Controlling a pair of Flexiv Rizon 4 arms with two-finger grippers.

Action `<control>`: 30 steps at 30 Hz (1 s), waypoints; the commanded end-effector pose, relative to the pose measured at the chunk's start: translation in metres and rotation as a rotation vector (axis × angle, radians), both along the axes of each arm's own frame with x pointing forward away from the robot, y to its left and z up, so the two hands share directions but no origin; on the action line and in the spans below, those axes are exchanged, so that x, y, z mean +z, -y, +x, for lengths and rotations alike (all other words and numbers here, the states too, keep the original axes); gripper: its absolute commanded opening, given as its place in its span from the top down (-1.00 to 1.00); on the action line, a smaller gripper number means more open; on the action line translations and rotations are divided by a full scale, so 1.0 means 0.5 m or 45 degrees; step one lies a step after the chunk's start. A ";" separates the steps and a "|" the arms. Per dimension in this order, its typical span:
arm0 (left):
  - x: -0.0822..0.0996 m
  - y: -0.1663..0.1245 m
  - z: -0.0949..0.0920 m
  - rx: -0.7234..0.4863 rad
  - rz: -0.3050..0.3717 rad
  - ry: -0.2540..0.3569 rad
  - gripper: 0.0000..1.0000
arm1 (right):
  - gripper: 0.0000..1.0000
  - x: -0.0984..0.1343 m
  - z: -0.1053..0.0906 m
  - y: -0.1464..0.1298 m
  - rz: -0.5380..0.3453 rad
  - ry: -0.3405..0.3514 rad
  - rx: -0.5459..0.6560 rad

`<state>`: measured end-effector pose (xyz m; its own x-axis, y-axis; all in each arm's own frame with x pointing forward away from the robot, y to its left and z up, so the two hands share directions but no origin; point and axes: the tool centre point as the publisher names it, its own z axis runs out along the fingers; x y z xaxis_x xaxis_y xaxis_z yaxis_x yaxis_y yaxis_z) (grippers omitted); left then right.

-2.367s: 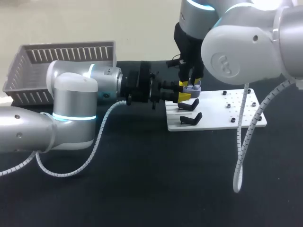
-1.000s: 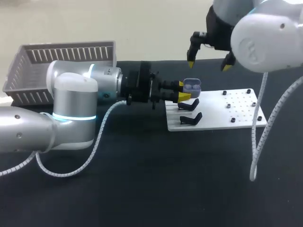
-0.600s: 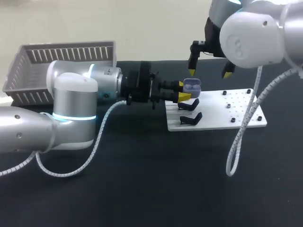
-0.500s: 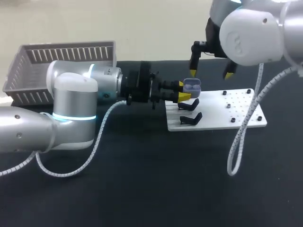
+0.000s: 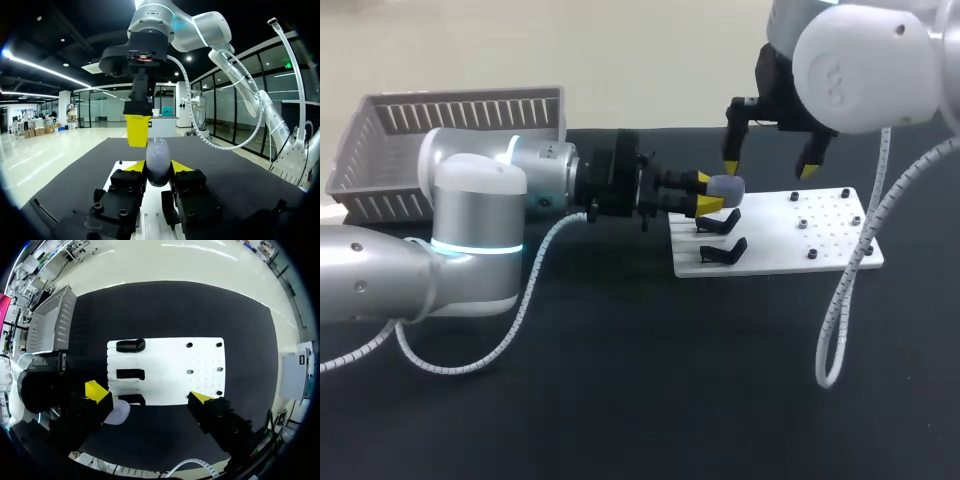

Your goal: Pick up each earbud case from the left stands, insert the matching earbuds, close the lid, and place the case in the box.

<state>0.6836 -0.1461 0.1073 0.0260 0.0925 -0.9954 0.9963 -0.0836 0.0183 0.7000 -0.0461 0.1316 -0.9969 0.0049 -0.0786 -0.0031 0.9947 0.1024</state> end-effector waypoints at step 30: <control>0.042 -0.045 -0.016 0.148 0.058 0.003 1.00 | -1.00 0.207 -0.152 -0.002 0.284 0.824 0.090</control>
